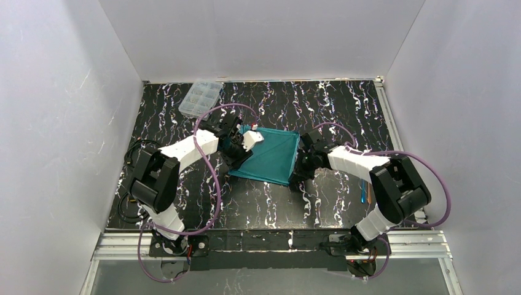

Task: Fold the napkin into a case and place the utensils inside
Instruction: Smooth out the upper triangle-folded napkin at the center of the board.

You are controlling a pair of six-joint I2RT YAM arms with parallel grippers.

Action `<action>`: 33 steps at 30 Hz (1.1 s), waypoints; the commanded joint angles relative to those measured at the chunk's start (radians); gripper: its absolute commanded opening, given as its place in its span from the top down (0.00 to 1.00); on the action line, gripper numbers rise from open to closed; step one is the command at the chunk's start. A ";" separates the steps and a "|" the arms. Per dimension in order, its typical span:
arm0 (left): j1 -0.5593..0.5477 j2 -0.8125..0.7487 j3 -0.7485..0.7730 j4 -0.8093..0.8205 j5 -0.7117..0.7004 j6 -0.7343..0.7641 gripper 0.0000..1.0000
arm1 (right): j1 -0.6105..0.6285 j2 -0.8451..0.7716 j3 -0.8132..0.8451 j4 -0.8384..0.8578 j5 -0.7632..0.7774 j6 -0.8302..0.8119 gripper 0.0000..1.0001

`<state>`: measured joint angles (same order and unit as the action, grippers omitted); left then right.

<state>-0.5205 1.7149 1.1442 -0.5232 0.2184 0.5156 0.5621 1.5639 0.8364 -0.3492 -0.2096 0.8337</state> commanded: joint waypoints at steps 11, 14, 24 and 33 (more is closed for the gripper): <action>-0.006 -0.010 -0.089 0.061 -0.059 0.048 0.63 | -0.008 0.038 0.018 -0.017 0.012 -0.038 0.99; -0.006 -0.014 -0.107 0.076 -0.064 0.049 0.63 | -0.015 0.035 0.022 -0.025 0.010 -0.045 0.97; -0.006 -0.018 -0.133 0.092 -0.055 0.049 0.65 | -0.107 -0.025 0.112 -0.110 -0.070 -0.104 0.63; -0.006 -0.046 -0.125 0.090 -0.064 0.042 0.65 | -0.146 0.122 0.356 -0.091 -0.130 -0.111 0.68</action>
<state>-0.5213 1.7103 1.0229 -0.4206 0.1627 0.5545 0.4240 1.6020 1.0695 -0.4606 -0.2893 0.7372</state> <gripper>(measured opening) 0.351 0.344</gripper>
